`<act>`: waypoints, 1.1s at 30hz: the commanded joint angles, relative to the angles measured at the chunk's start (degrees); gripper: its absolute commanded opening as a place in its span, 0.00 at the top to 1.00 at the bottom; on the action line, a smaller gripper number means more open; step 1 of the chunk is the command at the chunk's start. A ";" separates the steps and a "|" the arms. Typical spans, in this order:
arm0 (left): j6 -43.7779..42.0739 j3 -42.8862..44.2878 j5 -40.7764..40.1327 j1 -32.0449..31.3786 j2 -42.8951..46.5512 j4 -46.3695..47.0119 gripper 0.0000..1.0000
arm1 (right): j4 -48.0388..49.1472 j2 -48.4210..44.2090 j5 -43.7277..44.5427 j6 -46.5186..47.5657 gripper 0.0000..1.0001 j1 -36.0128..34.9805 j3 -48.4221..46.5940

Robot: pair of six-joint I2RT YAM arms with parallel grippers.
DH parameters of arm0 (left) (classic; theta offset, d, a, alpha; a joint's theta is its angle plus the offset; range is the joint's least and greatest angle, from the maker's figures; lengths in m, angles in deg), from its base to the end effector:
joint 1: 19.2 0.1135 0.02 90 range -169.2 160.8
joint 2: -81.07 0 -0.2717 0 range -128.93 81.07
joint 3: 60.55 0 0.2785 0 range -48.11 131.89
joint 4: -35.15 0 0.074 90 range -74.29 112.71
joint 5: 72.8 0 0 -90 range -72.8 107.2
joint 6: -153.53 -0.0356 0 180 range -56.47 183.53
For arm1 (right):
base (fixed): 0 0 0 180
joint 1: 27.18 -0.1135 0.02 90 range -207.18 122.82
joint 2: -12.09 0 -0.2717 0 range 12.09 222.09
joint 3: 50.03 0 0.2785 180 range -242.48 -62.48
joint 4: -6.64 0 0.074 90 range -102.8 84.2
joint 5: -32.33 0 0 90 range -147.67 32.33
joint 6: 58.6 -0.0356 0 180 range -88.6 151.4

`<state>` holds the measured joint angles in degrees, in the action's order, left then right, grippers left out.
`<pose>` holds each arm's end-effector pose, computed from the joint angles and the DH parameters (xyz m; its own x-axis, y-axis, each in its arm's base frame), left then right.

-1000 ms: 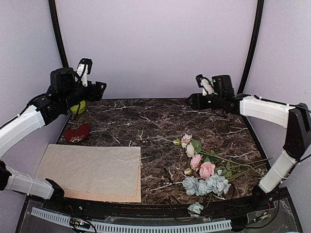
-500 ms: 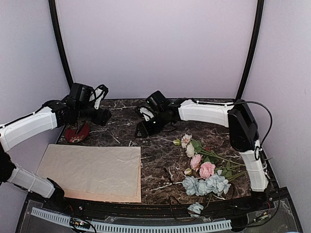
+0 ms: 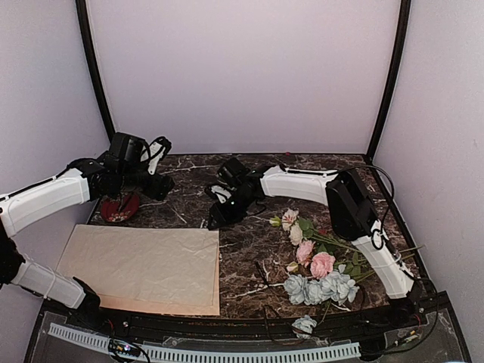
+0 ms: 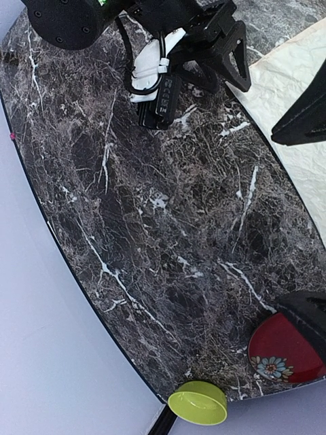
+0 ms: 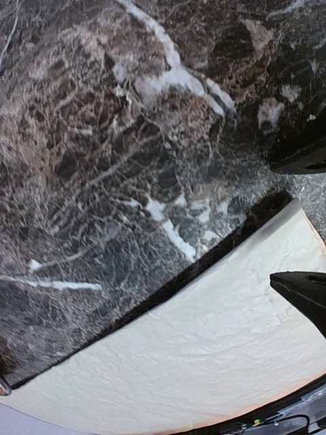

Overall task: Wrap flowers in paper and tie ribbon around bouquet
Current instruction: Pick up the corner of the folded wrapping paper at the corner of the board.

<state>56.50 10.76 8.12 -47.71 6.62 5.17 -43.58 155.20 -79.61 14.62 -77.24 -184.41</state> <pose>0.2809 -0.1462 0.3004 -0.4331 0.3728 -0.8207 0.4113 0.8919 0.1881 0.3543 0.4439 0.1426 -0.7676 -0.4996 -0.4014 -0.6406 0.6183 0.4554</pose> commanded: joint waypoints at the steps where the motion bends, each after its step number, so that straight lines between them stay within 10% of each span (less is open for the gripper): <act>1: -0.97 -0.99 0.70 0.07 1.06 1.00 0.24 | -2.72 1.62 -7.38 0.73 0.53 -1.06 1.09; 12: -1.31 -0.95 0.60 0.11 0.47 0.82 0.24 | 5.78 -0.01 -20.41 -2.31 0.63 -1.57 5.06; 18: -1.52 -1.15 -0.05 0.11 0.79 1.05 0.24 | 13.76 -0.74 -28.59 -7.86 0.99 -1.56 7.03; 33: -2.67 -1.43 -1.03 0.05 3.90 1.98 0.24 | 14.92 -17.73 -24.17 -3.84 1.00 -1.29 15.80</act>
<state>55.03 9.56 7.03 -47.71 7.03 6.31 -32.36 143.66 -104.92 9.70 -78.40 -172.03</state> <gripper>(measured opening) 0.760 0.004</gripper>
